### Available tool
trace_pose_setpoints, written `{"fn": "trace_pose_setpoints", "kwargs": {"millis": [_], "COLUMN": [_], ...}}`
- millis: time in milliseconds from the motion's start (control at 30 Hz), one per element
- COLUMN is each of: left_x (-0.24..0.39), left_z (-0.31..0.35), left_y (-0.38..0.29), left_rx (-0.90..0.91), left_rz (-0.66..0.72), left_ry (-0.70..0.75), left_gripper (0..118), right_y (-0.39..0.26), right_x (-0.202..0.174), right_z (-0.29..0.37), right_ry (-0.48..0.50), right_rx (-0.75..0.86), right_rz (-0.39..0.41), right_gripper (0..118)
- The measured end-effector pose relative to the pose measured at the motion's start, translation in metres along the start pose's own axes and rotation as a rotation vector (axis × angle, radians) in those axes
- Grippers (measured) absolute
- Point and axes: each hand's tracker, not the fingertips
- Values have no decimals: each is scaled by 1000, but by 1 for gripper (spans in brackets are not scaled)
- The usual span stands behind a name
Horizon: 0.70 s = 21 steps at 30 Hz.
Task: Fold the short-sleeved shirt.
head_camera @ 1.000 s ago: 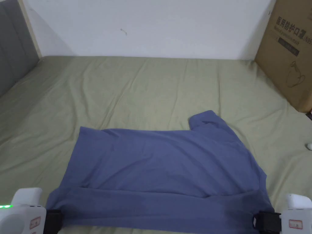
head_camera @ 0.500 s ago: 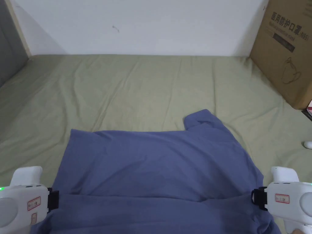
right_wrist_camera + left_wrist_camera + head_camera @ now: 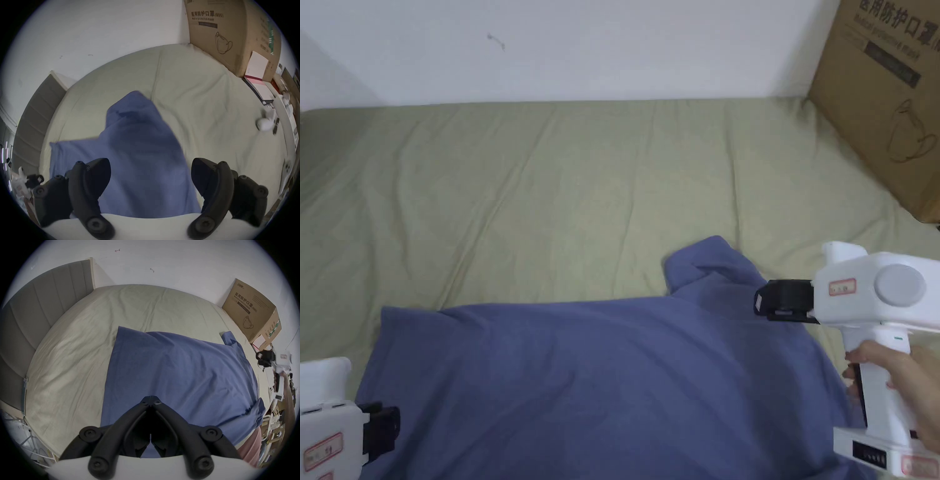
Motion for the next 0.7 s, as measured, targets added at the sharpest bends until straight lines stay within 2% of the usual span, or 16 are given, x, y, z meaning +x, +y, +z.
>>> {"fn": "trace_pose_setpoints", "kwargs": {"millis": [133,267,300,333,367,400,433,467,500,533,600,700], "left_x": [1,-6,-8,-9,-9,-10,-10,-10,-10,-11,-11,-15], "left_z": [-13,-23,-25,-26,-26,-27,-27,-27,-27,-27,-27,-28], "left_y": [6,7,6,5,5,5,5,5,5,6,7,16], "left_rx": [-24,-43,-49,-52,-56,-58,-59,-59,-58,-55,-50,-30], "left_rz": [-8,-6,-2,-2,-2,-3,-7,-7,-3,1,12,24], "left_ry": [16,32,35,36,38,41,43,45,46,44,46,34], "left_gripper": [0,0,0,0,0,0,0,0,0,0,0,0], "right_y": [21,13,10,10,9,9,10,11,12,12,12,17], "right_x": [5,2,2,0,-2,-5,-5,-5,-6,-11,-17,-16], "right_z": [-55,-79,-79,-75,-71,-68,-64,-61,-59,-58,-56,-52], "right_ry": [-95,-164,-146,-151,-145,-165,-158,-115,-63,-104,-141,-127], "right_rx": [-92,-161,-143,-124,-108,-81,-78,-83,-99,-98,-91,-66], "right_rz": [67,118,123,126,120,137,175,189,177,186,262,208], "right_gripper": [102,86,85,76,59,38,11,2,2,2,2,2]}}
